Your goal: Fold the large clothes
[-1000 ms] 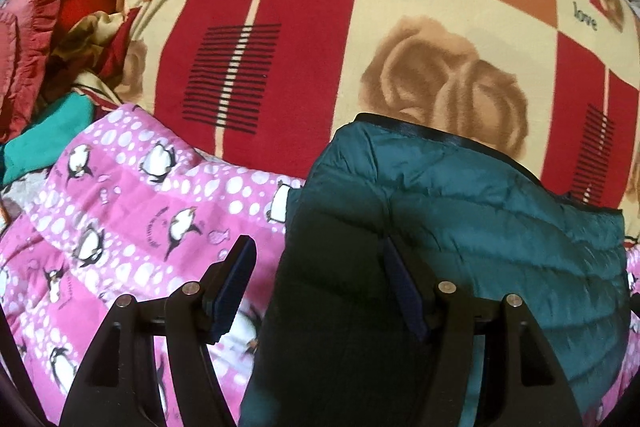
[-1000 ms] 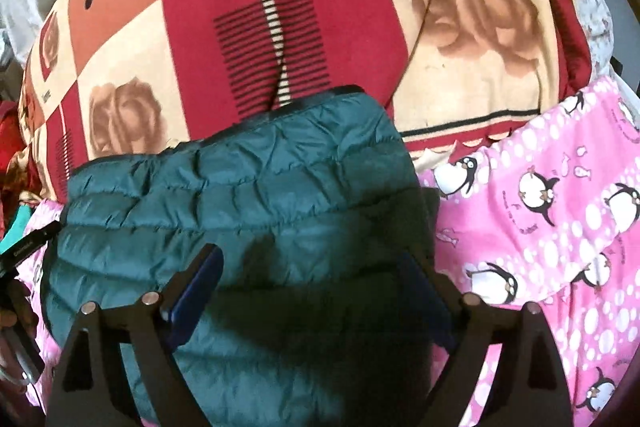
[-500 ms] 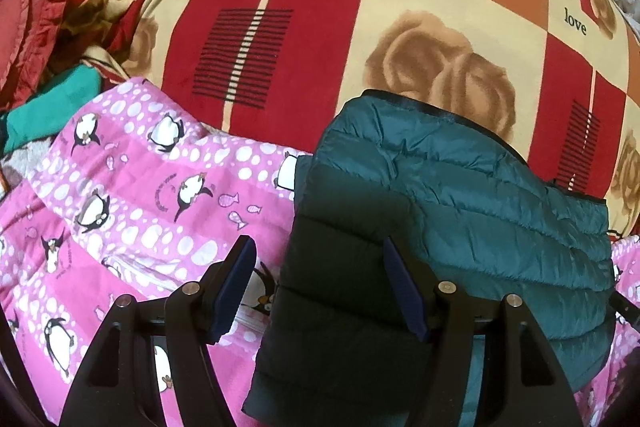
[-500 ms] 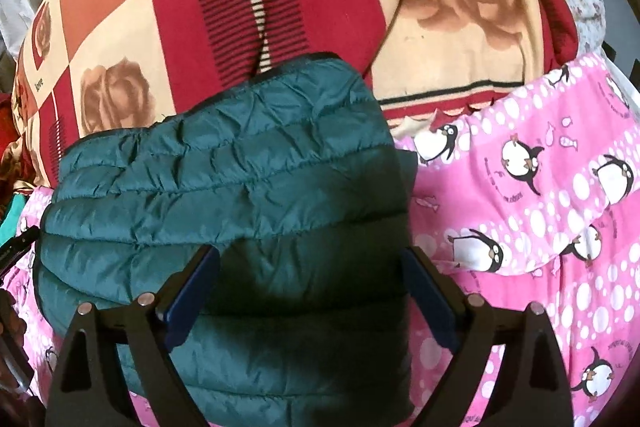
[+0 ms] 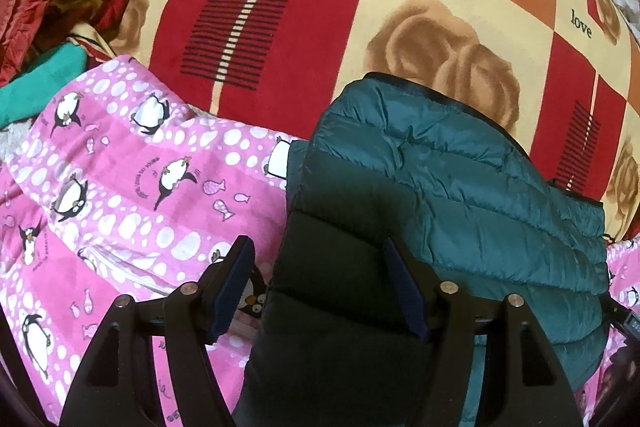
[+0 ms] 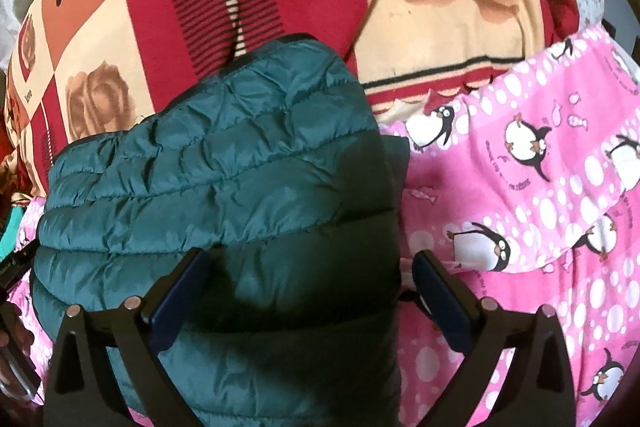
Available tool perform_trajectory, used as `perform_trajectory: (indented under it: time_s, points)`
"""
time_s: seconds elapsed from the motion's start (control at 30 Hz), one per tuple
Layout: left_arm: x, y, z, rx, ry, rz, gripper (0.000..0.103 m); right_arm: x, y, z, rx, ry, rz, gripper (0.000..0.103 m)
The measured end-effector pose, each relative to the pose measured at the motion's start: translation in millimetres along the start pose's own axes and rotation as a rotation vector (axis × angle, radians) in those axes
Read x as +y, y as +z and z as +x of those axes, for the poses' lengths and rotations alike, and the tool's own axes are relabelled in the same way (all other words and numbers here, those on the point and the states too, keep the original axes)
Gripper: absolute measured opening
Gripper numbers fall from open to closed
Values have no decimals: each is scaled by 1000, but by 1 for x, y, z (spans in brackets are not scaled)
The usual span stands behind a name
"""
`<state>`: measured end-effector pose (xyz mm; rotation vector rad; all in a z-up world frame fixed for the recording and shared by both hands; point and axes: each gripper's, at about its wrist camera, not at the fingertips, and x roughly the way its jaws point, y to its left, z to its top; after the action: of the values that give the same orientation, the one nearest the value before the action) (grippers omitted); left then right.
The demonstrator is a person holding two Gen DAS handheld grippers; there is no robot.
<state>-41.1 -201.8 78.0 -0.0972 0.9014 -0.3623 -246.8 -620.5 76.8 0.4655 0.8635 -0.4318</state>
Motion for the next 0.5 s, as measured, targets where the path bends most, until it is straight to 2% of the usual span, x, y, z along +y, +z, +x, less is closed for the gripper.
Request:
perform_trajectory:
  time_s: [0.13,0.2,0.33,0.5]
  points:
    - [11,2,10,27,-58,-45,48,-5,2,10,5,23,4,103]
    - [18,2,14,40,-91,-78,54,-6,3,15,11,38,-1,103]
    - [26,2,24,62,-153,-111,59,-10,8,32,48,111,1,103]
    - [35,2,44,119,-242,-189,72,-19,14,48,92,189,40,103]
